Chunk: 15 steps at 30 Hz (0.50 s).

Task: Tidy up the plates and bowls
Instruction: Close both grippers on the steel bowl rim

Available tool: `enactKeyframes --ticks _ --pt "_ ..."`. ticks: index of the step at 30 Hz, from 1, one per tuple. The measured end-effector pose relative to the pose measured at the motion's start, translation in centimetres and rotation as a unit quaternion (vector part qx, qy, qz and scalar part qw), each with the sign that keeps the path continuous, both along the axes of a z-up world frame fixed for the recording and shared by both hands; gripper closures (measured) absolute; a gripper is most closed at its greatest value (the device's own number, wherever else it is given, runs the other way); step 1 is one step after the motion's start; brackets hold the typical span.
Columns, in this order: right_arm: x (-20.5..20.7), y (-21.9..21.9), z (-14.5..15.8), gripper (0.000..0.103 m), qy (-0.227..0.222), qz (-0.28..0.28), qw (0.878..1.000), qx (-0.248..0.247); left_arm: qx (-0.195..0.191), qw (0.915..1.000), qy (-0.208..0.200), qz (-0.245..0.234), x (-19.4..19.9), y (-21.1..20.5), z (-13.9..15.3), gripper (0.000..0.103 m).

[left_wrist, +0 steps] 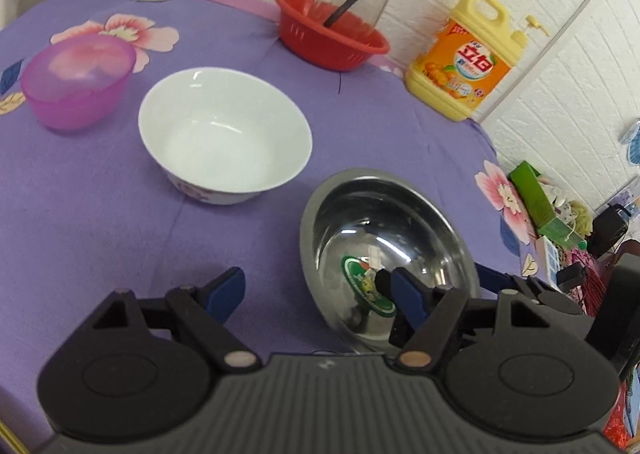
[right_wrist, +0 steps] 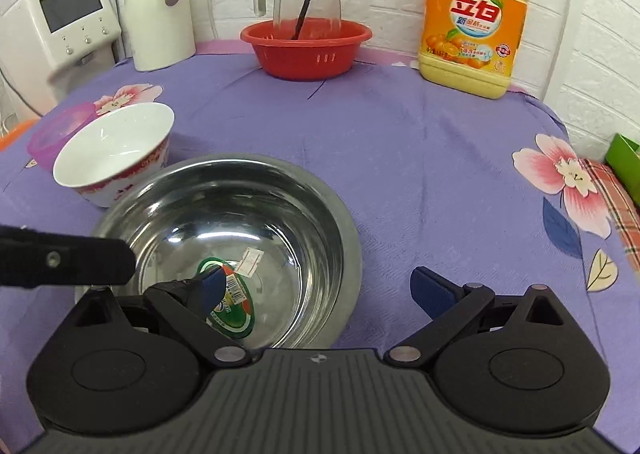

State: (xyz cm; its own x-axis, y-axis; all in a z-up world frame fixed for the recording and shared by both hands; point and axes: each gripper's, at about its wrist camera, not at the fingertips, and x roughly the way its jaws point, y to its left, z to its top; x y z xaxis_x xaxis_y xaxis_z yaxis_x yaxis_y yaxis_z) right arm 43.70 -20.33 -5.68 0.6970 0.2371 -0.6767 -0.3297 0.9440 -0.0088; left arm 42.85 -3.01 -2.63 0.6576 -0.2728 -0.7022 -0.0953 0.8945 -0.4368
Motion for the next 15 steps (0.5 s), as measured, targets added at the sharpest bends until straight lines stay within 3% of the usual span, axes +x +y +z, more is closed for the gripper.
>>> enactKeyframes --ticks 15 --pt "0.2 -0.3 -0.6 0.000 -0.013 0.005 1.000 0.017 0.062 0.9970 -0.021 0.042 0.4 -2.3 -1.2 0.033"
